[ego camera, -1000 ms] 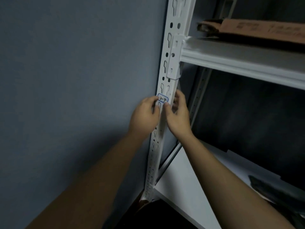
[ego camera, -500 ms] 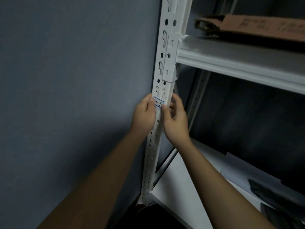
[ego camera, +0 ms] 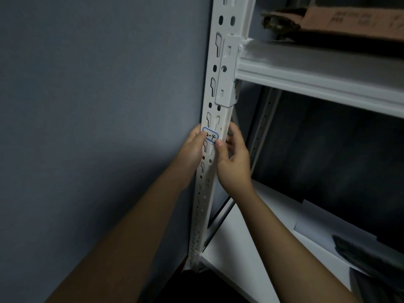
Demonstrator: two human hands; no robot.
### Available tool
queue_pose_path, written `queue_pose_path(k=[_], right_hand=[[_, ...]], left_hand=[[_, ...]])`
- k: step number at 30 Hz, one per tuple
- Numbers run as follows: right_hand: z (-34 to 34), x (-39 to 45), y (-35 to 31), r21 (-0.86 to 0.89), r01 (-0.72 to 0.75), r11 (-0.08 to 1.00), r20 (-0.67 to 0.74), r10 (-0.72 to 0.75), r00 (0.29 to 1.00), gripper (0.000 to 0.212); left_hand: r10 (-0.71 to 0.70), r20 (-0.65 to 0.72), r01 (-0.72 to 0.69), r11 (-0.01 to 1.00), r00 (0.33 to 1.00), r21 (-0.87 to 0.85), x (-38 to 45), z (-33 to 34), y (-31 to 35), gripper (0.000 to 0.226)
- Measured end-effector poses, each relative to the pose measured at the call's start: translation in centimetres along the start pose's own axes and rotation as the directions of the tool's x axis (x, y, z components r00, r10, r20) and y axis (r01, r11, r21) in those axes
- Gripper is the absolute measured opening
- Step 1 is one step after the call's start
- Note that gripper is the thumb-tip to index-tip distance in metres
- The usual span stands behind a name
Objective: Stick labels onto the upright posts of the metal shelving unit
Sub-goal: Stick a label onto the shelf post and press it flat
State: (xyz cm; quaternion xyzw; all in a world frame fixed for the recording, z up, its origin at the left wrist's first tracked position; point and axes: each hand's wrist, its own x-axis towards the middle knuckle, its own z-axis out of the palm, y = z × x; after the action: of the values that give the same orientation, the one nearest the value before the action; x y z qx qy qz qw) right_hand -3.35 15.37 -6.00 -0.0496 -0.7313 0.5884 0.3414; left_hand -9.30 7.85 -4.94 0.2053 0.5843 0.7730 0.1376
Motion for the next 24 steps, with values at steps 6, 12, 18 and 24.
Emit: queue_pose_path(k=[6, 12, 18, 24], right_hand=[[-0.1, 0.0, -0.1, -0.010, 0.004, 1.000, -0.004, -0.004, 1.000, 0.043], [0.2, -0.1, -0.7, 0.038, -0.043, 0.998, -0.005, 0.043, 0.999, 0.034], [1.6, 0.1, -1.4, 0.066, -0.108, 0.992, -0.062, 0.112, 0.992, 0.021], [2.6, 0.2, -1.6, -0.008, -0.100, 0.995, -0.095, 0.099, 0.991, 0.029]], left_hand=[[0.021, 0.030, -0.021, 1.000, 0.999, 0.021, 0.3, -0.3, -0.5, 0.041], [0.019, 0.045, -0.019, 1.000, 0.999, 0.003, 0.2, -0.4, -0.5, 0.039], [0.023, 0.065, -0.022, 1.000, 0.998, -0.005, 0.4, -0.7, -0.6, 0.037], [0.044, 0.077, -0.046, 0.998, 0.996, 0.034, 0.6, -1.0, -0.9, 0.036]])
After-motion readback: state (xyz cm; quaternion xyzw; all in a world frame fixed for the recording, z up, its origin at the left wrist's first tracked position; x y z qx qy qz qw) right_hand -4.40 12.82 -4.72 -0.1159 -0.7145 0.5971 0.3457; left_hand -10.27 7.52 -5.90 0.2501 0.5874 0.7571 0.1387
